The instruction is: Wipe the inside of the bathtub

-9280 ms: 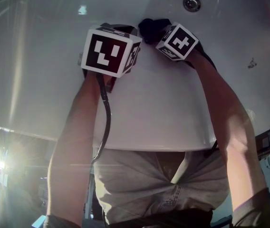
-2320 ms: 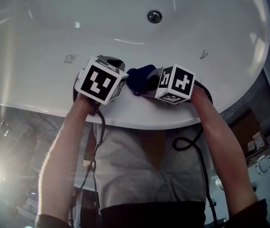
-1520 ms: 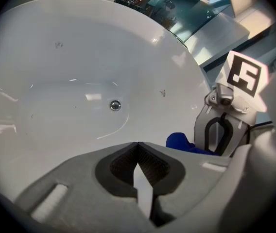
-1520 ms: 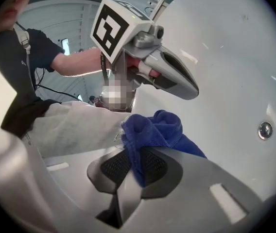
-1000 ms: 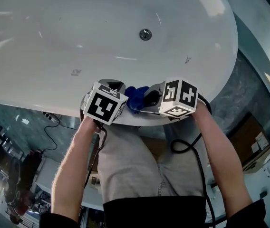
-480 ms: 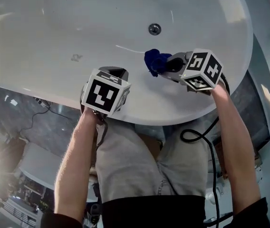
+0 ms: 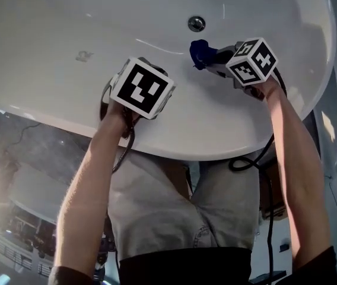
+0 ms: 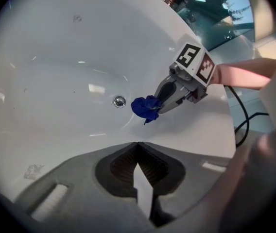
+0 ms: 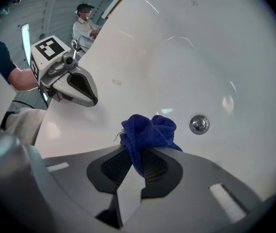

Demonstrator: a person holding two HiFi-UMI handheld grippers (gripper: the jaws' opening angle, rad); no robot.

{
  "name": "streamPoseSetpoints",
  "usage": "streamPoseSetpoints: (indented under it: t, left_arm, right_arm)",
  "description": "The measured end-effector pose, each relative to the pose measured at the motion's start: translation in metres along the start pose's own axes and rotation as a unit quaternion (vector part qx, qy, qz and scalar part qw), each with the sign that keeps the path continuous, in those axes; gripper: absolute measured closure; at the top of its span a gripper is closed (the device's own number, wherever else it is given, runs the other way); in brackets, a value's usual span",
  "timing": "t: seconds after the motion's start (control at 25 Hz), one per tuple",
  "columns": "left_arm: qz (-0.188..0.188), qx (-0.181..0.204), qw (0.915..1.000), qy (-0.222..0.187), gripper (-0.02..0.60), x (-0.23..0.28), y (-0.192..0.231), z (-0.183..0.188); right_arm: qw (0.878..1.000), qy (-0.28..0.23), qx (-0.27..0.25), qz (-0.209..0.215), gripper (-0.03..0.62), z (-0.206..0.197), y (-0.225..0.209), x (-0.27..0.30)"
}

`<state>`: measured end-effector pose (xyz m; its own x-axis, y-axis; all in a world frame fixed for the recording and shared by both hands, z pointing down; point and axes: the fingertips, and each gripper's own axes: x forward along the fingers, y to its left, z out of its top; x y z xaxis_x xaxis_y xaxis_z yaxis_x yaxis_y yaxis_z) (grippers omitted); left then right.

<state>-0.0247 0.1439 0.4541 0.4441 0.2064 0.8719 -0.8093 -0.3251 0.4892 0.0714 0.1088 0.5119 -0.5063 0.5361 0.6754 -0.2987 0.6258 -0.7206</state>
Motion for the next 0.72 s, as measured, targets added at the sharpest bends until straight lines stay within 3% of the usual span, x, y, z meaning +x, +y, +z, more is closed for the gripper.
streamPoseSetpoints:
  t: [0.16, 0.36, 0.56, 0.72]
  left_arm:
    - [0.001, 0.014, 0.9996, 0.025, 0.577, 0.022, 0.007, -0.009]
    - [0.006, 0.021, 0.9996, 0.019, 0.577, 0.05, 0.019, 0.002]
    - [0.01, 0.019, 0.9994, 0.027, 0.577, 0.075, 0.03, 0.004]
    - [0.007, 0.04, 0.9989, 0.021, 0.577, 0.078, 0.029, 0.014]
  right_arm:
    - [1.0, 0.028, 0.0, -0.005, 0.543, -0.016, -0.022, 0.037]
    - [0.998, 0.065, -0.002, -0.027, 0.543, -0.033, -0.057, 0.072]
    - [0.996, 0.068, -0.01, -0.049, 0.543, -0.041, -0.079, 0.104]
    - [0.994, 0.079, -0.015, -0.071, 0.543, -0.034, -0.09, 0.112]
